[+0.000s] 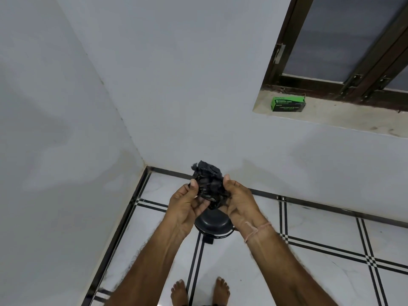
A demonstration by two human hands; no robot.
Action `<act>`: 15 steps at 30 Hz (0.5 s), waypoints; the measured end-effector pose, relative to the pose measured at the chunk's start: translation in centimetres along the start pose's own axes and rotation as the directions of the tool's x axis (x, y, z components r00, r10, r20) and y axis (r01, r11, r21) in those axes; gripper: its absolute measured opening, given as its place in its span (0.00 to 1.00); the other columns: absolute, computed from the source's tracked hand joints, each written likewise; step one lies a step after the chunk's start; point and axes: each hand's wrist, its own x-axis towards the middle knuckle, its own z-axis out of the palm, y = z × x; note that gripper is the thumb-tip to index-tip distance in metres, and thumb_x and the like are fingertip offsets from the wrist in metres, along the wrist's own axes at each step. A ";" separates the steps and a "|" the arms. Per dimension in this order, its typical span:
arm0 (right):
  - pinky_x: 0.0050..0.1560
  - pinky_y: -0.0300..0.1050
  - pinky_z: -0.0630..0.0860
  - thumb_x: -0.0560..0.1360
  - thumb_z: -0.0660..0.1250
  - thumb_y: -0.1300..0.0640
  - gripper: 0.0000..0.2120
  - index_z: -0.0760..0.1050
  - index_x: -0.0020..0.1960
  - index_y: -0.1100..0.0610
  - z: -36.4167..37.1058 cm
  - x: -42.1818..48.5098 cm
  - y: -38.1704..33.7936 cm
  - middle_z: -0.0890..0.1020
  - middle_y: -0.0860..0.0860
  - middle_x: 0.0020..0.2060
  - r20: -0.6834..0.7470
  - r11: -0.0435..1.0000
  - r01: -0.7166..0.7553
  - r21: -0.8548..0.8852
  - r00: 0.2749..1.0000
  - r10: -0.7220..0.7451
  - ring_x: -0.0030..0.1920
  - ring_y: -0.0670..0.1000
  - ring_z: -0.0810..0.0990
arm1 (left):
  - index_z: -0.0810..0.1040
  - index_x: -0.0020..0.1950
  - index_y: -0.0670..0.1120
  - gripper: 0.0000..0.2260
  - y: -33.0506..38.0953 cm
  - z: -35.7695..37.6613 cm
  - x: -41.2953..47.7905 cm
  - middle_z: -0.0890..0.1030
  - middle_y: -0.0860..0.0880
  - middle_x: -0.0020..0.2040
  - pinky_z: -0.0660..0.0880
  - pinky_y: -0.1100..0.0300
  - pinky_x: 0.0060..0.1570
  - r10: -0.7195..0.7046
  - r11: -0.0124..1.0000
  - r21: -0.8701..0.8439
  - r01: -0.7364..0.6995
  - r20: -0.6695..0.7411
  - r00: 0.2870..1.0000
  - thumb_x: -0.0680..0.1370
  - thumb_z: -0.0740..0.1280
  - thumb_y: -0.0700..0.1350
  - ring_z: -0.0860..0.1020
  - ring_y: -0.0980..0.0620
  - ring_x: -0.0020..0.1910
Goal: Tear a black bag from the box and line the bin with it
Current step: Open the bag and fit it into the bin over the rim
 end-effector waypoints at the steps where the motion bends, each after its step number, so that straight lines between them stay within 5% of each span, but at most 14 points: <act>1: 0.42 0.54 0.85 0.82 0.68 0.51 0.12 0.79 0.54 0.61 -0.2 0.3 -0.2 0.87 0.59 0.47 -0.018 0.999 -0.037 0.027 0.999 0.038 0.44 0.56 0.87 | 0.79 0.53 0.43 0.15 0.1 -0.3 0.1 0.87 0.43 0.52 0.85 0.55 0.44 -0.002 1.000 -0.031 0.002 -0.005 1.000 0.74 0.70 0.52 0.86 0.48 0.48; 5: 0.39 0.58 0.83 0.85 0.62 0.49 0.15 0.78 0.57 0.61 -1.6 1.3 -0.8 0.88 0.57 0.44 -0.068 0.984 -0.141 0.107 0.987 0.148 0.46 0.56 0.86 | 0.78 0.64 0.40 0.21 0.4 -1.5 0.6 0.87 0.41 0.57 0.85 0.54 0.47 -0.023 0.988 -0.156 0.019 -0.025 0.999 0.82 0.62 0.55 0.87 0.47 0.52; 11: 0.28 0.52 0.84 0.87 0.59 0.53 0.13 0.79 0.51 0.57 -2.5 2.8 -0.8 0.87 0.57 0.36 -0.110 0.946 -0.241 0.215 0.957 0.269 0.39 0.56 0.85 | 0.83 0.47 0.40 0.24 0.9 -1.9 0.7 0.88 0.41 0.40 0.84 0.55 0.32 -0.123 0.962 -0.257 0.094 -0.097 0.988 0.86 0.55 0.55 0.87 0.47 0.35; 15: 0.52 0.59 0.85 0.80 0.66 0.41 0.26 0.79 0.65 0.61 -2.8 2.2 0.1 0.87 0.61 0.57 0.047 0.981 -0.191 -0.011 0.980 0.191 0.57 0.61 0.86 | 0.86 0.34 0.43 0.30 1.0 -1.9 1.0 0.87 0.42 0.37 0.84 0.54 0.32 -0.121 0.962 -0.254 0.101 -0.065 0.991 0.87 0.54 0.53 0.87 0.47 0.32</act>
